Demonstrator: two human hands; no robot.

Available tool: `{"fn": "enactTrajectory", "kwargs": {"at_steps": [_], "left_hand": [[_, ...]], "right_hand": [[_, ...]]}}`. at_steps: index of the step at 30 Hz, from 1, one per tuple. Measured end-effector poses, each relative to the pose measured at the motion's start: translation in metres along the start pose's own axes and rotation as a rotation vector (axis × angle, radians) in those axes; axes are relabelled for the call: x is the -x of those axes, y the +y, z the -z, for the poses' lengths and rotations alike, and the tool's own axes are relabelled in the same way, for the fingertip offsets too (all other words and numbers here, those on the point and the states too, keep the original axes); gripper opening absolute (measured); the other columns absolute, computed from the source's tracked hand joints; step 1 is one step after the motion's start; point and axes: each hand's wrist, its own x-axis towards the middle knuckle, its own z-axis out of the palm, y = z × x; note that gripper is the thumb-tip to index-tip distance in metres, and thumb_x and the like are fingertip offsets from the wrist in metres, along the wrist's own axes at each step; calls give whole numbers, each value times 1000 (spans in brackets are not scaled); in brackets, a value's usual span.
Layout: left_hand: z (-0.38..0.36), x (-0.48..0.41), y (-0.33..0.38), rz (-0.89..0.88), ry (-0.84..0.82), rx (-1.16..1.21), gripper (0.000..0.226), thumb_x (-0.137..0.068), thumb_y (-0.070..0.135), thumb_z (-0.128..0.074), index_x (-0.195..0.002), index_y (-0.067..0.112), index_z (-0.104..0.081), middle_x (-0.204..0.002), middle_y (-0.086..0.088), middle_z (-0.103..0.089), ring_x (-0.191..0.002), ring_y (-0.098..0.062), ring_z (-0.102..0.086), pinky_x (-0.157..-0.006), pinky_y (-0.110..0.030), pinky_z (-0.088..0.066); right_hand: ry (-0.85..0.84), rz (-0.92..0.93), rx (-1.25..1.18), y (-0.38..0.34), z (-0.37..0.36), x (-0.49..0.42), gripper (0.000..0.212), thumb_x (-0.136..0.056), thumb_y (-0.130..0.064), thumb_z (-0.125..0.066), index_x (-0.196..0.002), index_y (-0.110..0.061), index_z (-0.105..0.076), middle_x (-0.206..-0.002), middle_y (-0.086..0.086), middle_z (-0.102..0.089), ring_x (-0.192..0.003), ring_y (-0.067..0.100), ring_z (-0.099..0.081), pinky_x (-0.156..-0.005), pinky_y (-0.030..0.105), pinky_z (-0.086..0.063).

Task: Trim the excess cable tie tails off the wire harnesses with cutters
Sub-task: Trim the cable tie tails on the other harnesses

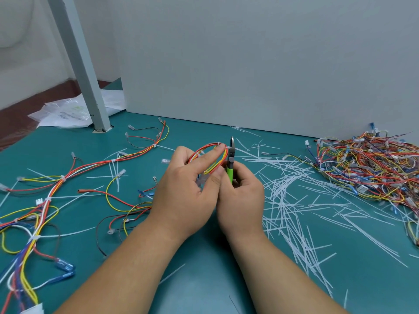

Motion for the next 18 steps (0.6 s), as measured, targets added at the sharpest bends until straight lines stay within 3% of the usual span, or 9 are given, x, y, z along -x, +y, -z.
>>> {"fn": "enactTrajectory", "kwargs": {"at_steps": [5, 9, 15, 18], "left_hand": [[3, 0, 2, -49, -31, -39, 45, -94, 48, -50, -139, 49, -55, -92, 12, -36, -83, -9, -48, -72, -32, -51], [3, 1, 4, -55, -49, -71, 45, -96, 48, -47, -141, 50, -52, -96, 7, -37, -81, -11, -48, -68, -34, -51], [4, 1, 6, -50, -57, -17, 49, -94, 46, -47, -143, 49, -51, -107, 8, -41, -91, -5, -53, -81, -26, -51], [4, 1, 6, -50, -62, -16, 47, -96, 40, -51, -141, 51, -52, -109, 7, -44, -91, -8, -54, -80, -28, -52]], "right_hand": [[38, 6, -30, 1, 1, -2, 13, -86, -19, -61, -74, -17, -67, -59, -11, -52, -56, 7, -41, -52, 23, -37], [73, 12, -34, 1, 0, -1, 11, -85, -23, -62, -80, -23, -72, -62, -14, -60, -58, 5, -47, -56, 22, -42], [98, 15, -48, 0, -1, -1, 10, -87, -25, -64, -82, -24, -73, -65, -15, -63, -60, 6, -53, -62, 29, -47], [108, 11, -40, 1, -1, -1, 11, -86, -25, -63, -86, -23, -74, -67, -16, -64, -62, 7, -54, -65, 30, -47]]}}
